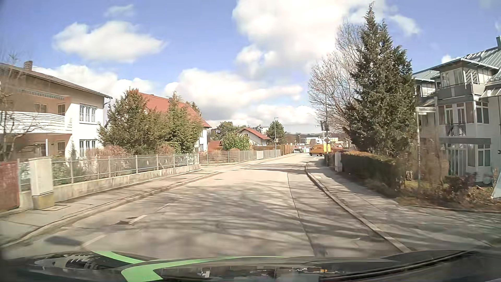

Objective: Follow the waypoints while adhering to traffic rules and regulations

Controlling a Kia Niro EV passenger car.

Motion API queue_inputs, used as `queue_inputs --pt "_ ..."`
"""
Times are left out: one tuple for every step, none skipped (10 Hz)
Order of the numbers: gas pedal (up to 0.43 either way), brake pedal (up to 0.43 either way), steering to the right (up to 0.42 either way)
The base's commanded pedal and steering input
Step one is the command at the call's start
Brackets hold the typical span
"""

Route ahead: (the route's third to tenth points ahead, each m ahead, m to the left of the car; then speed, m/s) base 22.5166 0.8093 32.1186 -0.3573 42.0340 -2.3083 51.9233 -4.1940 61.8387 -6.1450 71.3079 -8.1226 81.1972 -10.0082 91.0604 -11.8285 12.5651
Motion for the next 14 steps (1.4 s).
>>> queue_inputs --pt "0.008 0.0 0.015" --pt "0.008 0.0 0.016" --pt "0.008 0.0 0.017" --pt "0.008 0.0 0.019" --pt "0.008 0.0 0.021" --pt "0.008 0.0 0.023" --pt "0.008 0.0 0.025" --pt "0.008 0.0 0.024" --pt "0.008 0.0 0.024" --pt "0.008 0.0 0.024" --pt "0.008 0.0 0.024" --pt "0.008 0.0 0.024" --pt "0.02 0.0 0.025" --pt "0.02 0.0 0.026"
